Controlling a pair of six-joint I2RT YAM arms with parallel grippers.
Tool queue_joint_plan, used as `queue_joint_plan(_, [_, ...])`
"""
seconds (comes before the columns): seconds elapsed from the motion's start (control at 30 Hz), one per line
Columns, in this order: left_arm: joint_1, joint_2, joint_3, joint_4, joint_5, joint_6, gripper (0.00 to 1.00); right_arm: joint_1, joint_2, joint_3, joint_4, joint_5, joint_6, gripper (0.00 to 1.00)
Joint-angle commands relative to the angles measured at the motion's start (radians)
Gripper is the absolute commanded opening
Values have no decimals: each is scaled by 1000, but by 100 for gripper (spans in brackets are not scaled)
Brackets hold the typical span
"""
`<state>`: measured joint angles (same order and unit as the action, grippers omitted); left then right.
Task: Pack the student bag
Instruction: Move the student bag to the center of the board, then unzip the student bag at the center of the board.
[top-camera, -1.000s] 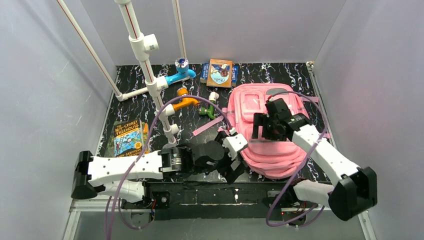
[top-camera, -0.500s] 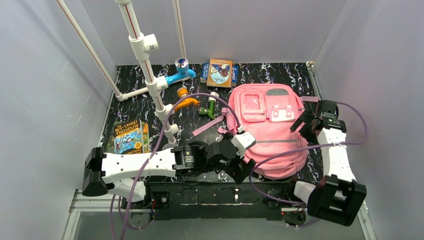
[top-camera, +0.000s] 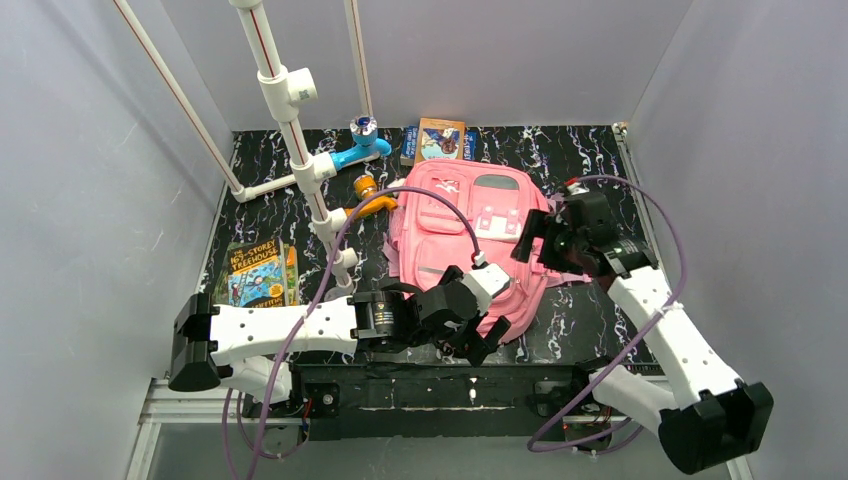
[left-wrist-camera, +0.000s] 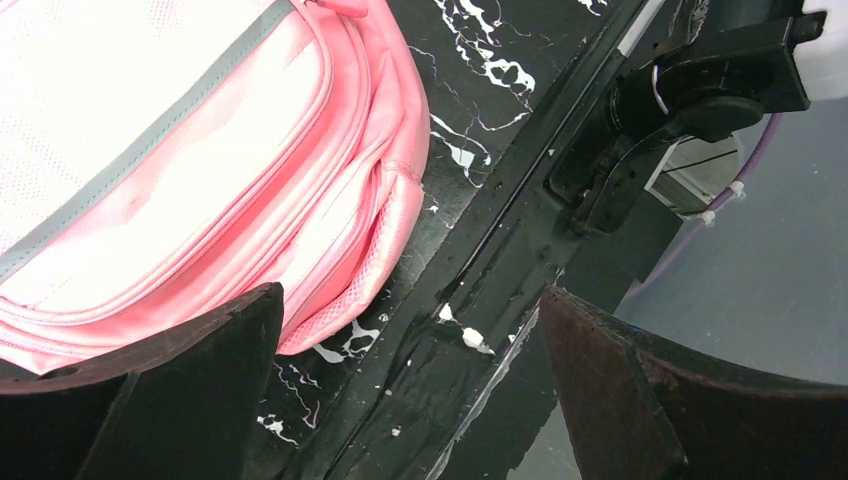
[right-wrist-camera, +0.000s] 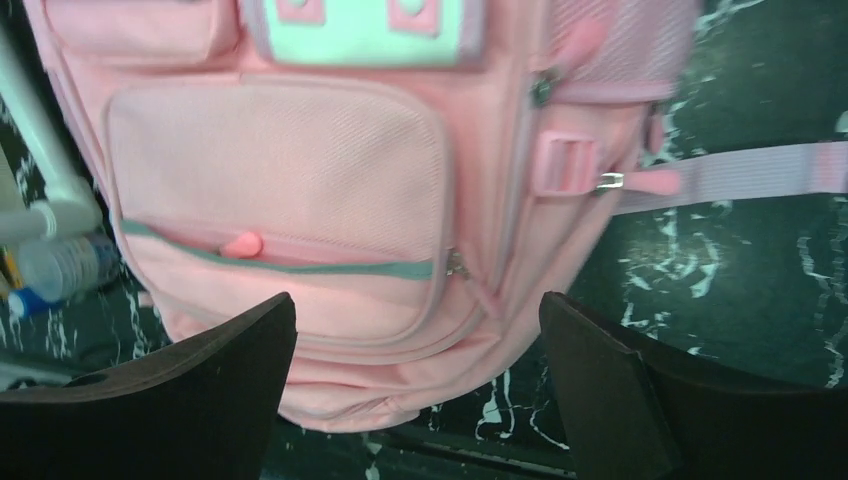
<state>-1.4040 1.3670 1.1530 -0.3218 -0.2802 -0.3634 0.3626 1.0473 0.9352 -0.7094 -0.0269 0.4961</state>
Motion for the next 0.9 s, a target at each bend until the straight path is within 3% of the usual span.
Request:
queue_joint_plan(0.0, [7,-27,-4,-10,-10,-18,99,-107,-4,15,-60,121,-33,98])
queue_joint_plan(0.07, [20,-17,3,-13,26,-35,99,-201,-9,-28,-15,43,-51,96])
queue_joint_plan(0.23, [73,93,103,-123,58,-86,99,-407,-19,-191,202,-276,-17,77])
queue_joint_plan(0.37, [96,176,169,-159,26,-62,96,-494,65,-211,282,-368,-23,45])
queue_joint_plan(0.43, [112,237,212,-190,4,-51,89,-495,99,-202,293,-358,-28,43])
queue_joint_plan(0.53, [117,319,270,-208,-71,-12,87,-495,131,-201,280,-368,-40,43])
queue_joint_plan(0.73, [117,447,381,-252,-173,46,98,-495,170,-211,237,-435,-100,51])
queue_joint_plan(0.87, [121,515,415,-250,-238,83,98,-495,145,-217,208,-319,-115,52])
